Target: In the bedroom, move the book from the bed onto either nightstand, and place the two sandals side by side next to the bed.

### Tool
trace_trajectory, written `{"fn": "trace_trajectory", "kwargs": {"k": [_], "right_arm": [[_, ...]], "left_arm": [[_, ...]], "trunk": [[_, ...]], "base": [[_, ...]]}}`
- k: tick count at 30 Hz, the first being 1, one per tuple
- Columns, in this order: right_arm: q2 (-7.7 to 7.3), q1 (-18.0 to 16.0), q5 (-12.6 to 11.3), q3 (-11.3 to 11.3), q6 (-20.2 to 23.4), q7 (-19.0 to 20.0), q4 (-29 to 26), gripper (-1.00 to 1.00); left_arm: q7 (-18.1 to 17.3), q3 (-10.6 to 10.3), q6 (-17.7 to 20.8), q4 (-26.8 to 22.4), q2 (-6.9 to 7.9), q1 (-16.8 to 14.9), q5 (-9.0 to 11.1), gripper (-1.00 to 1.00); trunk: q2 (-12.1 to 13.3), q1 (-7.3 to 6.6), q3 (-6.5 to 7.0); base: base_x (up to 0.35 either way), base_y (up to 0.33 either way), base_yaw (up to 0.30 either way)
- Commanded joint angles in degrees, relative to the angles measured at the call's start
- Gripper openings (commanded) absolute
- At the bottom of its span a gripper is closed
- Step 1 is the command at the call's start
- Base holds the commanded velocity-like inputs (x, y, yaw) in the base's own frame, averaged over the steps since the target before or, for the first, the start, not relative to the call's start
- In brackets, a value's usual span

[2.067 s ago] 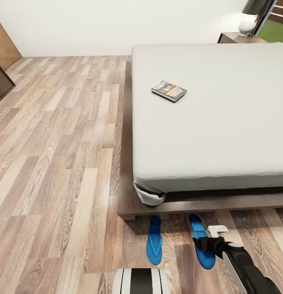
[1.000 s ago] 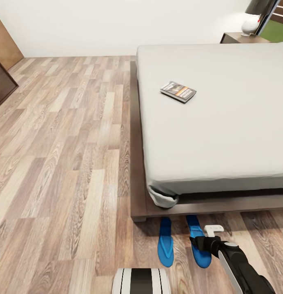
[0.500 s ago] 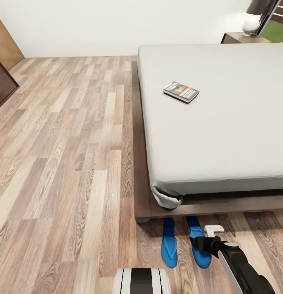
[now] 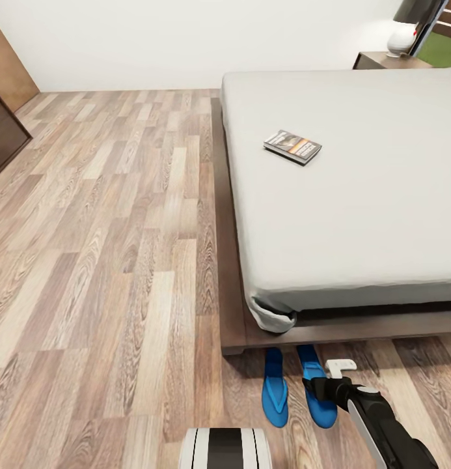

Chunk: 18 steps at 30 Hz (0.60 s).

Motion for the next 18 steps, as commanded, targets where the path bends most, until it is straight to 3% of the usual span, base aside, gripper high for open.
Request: {"fn": "trace_trajectory", "kwargs": {"k": [1, 18], "right_arm": [[-0.03, -0.03, -0.57, 0.03, 0.29, -0.12, -0.01, -1.0], [-0.02, -0.59, -0.57, 0.03, 0.21, -0.26, 0.35, -1.0]], "left_arm": [[0.22, -0.5, -0.13, -0.01, 0.01, 0.0, 0.39, 1.0], [0.21, -0.5, -0.05, 0.69, 0.01, -0.03, 0.39, 1.0]], "trunk": [[-0.01, -0.01, -0.03], [-0.01, -0.01, -0.03]], "base": [[0.0, 0.011, 0.0], [0.0, 0.002, 0.0]]}}
